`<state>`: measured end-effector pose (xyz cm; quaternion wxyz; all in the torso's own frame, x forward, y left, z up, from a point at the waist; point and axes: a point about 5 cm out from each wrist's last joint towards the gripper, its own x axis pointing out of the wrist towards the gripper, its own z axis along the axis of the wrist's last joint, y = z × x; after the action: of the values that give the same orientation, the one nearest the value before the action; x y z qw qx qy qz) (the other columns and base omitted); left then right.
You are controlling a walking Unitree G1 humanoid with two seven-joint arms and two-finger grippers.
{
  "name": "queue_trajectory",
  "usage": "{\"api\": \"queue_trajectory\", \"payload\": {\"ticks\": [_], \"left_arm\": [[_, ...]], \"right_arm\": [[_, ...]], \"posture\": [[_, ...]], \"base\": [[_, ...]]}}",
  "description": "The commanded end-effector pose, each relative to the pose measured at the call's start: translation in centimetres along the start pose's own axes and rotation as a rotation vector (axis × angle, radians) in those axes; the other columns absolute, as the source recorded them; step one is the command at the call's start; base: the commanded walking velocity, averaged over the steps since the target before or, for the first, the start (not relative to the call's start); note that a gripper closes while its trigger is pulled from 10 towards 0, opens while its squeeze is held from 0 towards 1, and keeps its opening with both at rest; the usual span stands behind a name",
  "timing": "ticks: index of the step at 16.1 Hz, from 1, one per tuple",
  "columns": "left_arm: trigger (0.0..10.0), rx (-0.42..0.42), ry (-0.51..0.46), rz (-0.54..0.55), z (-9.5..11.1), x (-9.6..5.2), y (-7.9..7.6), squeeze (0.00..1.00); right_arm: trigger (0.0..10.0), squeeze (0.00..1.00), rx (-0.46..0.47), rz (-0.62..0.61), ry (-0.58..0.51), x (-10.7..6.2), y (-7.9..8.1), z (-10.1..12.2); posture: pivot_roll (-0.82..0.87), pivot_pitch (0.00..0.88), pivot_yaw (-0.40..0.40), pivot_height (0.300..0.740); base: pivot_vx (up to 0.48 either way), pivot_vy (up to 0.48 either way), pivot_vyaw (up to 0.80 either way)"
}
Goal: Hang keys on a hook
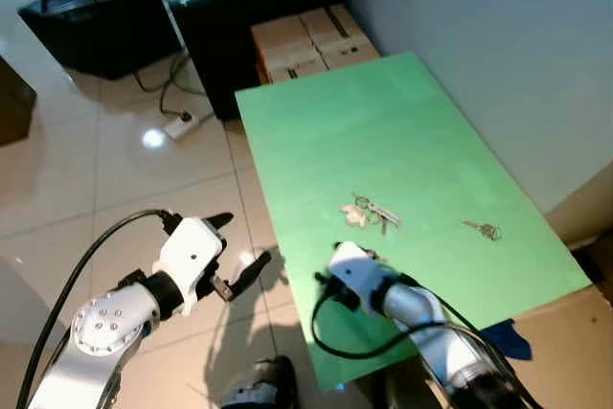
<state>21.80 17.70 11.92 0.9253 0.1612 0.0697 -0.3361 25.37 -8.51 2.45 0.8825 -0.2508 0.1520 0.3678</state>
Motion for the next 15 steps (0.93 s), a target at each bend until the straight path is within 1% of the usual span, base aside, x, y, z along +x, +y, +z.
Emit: {"api": "queue_trajectory", "payload": {"ticks": [1, 2, 3, 4, 5, 6, 8, 9, 13, 14, 15], "left_arm": [[10.0, 0.006, -0.004, 0.018, 0.3, -0.3, 0.2, 0.0], [10.0, 0.002, -0.004, 0.025, 0.3, -0.4, 0.2, 0.0], [10.0, 0.0, -0.003, 0.026, 0.3, -0.5, 0.0, 0.0], [10.0, -0.001, -0.004, 0.027, 0.3, -0.5, 0.0, 0.0], [10.0, -0.001, -0.003, 0.028, 0.3, -0.5, 0.0, 0.0], [10.0, -0.002, -0.003, 0.028, 0.3, -0.5, 0.0, 0.0], [10.0, -0.002, -0.004, 0.028, 0.3, -0.5, 0.0, 0.0], [10.0, -0.001, -0.005, 0.024, 0.4, -0.5, 0.0, 0.0], [10.0, 0.003, -0.006, 0.016, 0.4, -0.3, 0.0, 0.0], [10.0, 0.002, -0.007, 0.016, 0.5, -0.3, 0.0, 0.0], [10.0, 0.003, -0.006, 0.014, 0.5, -0.3, 0.0, 0.0]], "right_arm": [[10.0, 0.0, 0.042, -0.028, 0.034, -0.5, -0.1, -0.5], [10.0, 0.0, 0.087, -0.069, 0.066, -0.8, -0.4, -1.2], [10.0, 0.0, 0.114, -0.116, 0.089, -0.9, -0.9, -1.7], [10.0, 0.0, 0.162, -0.19, 0.096, -0.8, -1.7, -2.0], [10.0, 1.0, 0.23, -0.239, 0.086, -0.6, -2.2, -2.0], [10.0, 1.0, 0.273, -0.273, 0.085, -0.6, -2.4, -2.0], [10.0, 1.0, 0.305, -0.311, 0.082, -0.4, -2.6, -2.0], [10.0, 1.0, 0.345, -0.324, 0.08, 0.1, -2.4, -2.0], [10.0, 1.0, 0.348, -0.316, 0.094, 0.9, -2.3, -2.2], [10.0, 0.67, 0.329, -0.302, 0.102, 1.1, -2.3, -2.3], [10.0, 0.03, 0.309, -0.285, 0.112, 1.2, -2.4, -2.4]], "posture": [[0.08, 0.232, 0.089, 0.74], [0.08, 0.233, 0.083, 0.74], [0.08, 0.234, 0.081, 0.74], [0.08, 0.236, 0.081, 0.74], [0.09, 0.235, 0.083, 0.74], [0.09, 0.233, 0.086, 0.74], [0.09, 0.232, 0.088, 0.74], [0.09, 0.23, 0.099, 0.74], [0.09, 0.229, 0.105, 0.74], [0.09, 0.229, 0.105, 0.74], [0.09, 0.228, 0.104, 0.74]], "base": [[0.0, 0.0, 0.0], [0.0, 0.0, 0.0], [0.0, 0.0, 0.0], [0.0, 0.0, 0.0], [0.0, 0.0, 0.0], [0.0, 0.0, 0.0], [0.0, 0.0, 0.0], [0.0, 0.0, 0.0], [0.0, 0.0, 0.0], [0.0, 0.0, 0.0], [0.0, 0.0, 0.0]]}}
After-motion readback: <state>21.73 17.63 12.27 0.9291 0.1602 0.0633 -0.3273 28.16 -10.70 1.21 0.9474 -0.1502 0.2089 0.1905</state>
